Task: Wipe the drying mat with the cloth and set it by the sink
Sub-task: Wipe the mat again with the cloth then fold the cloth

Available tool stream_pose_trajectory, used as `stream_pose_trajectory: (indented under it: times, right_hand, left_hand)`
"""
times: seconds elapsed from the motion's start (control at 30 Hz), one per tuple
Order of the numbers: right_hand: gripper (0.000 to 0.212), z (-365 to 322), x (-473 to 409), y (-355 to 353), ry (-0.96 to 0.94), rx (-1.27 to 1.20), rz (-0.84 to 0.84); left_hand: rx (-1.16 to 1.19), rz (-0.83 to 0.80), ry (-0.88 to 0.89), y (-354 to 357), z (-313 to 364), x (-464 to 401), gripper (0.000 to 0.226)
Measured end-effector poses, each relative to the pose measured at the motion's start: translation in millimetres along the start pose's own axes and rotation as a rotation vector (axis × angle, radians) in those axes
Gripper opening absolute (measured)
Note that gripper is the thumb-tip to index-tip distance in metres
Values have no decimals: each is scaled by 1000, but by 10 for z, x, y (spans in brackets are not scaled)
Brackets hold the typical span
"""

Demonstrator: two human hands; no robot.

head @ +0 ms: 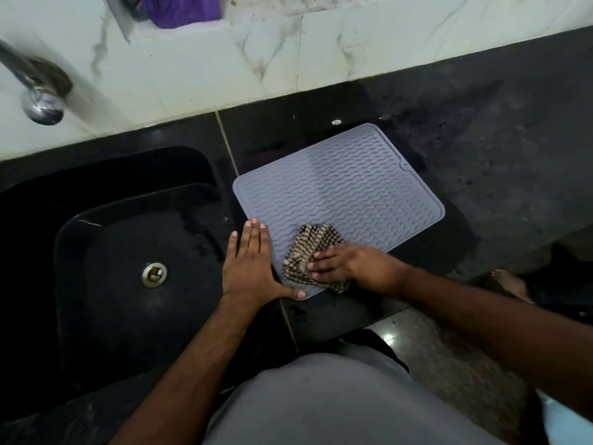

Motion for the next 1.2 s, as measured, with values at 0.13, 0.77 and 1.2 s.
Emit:
stream_pose_trajectory:
  times: [0.13,0.77,1.2]
  right_hand:
    - [37,595,237,-393,77,77,-64]
    - [45,771,-276,-124,352,180,209]
    - [59,1721,538,-1096,968,-294,694]
  left_hand:
    - [-27,-32,-1,-70,40,31,164]
    - [-146,-253,-203,-264,378,-297,164]
    - [76,-34,-203,-706,288,-439,119]
Point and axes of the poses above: each hand's wrist, its own x-axis away from the middle knuckle, its own y-axis out of the palm, z = x × y, the point moved 5 cm from there along -x, towards the middle knuckle, and after that the axes turned 13 degrees about -z, right-handed, at the moved point
